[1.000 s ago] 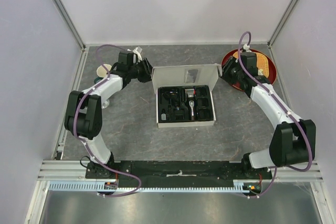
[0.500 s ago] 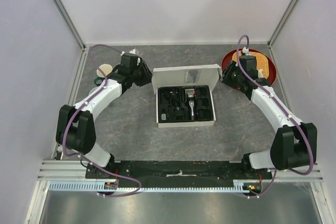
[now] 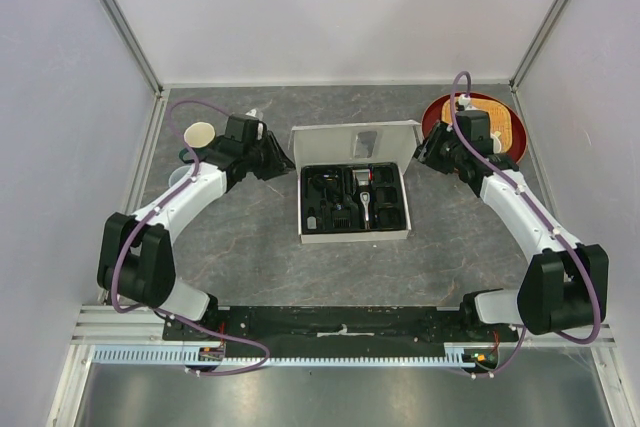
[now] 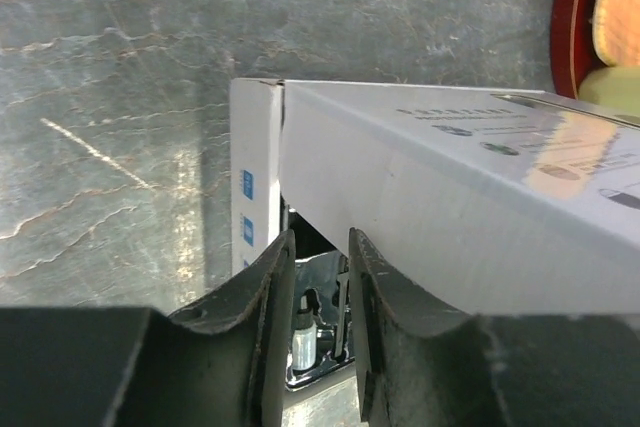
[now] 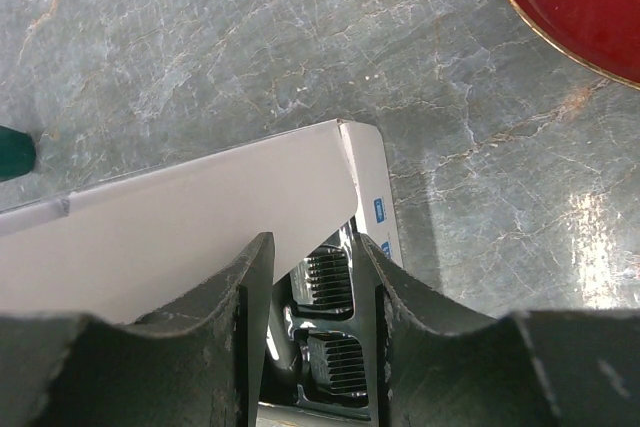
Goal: Sort the hair-cutting tools
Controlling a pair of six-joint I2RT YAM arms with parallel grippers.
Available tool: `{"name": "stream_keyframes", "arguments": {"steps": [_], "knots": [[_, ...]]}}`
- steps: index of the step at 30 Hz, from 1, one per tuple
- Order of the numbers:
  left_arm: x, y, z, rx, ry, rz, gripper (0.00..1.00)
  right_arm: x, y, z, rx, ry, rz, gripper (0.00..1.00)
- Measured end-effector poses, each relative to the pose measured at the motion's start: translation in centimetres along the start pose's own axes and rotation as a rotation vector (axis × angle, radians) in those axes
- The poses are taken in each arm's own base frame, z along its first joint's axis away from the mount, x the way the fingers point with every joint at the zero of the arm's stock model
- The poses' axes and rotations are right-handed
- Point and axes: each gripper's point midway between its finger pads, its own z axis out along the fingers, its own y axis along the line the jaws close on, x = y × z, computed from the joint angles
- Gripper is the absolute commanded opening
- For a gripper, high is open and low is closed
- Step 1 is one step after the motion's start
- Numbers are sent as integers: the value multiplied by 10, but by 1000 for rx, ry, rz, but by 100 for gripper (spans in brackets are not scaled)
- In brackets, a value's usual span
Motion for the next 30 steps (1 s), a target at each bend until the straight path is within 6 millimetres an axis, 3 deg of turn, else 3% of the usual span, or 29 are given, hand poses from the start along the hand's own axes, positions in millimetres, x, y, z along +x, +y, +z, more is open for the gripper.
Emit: {"name": "stream_keyframes", "arguments": {"steps": [6, 12, 20, 30], "knots": [[8, -14, 2, 97, 29, 13, 28, 6, 2, 0, -17, 21, 0, 44], [22, -12, 6, 132, 60, 14, 27, 21, -4, 3, -9, 54, 3, 44], [23, -10, 7, 134, 61, 15, 27, 38, -15, 1, 11, 82, 10, 44], [13, -4, -1, 83, -4, 19, 29, 31, -19, -10, 47, 31, 1, 44]]}}
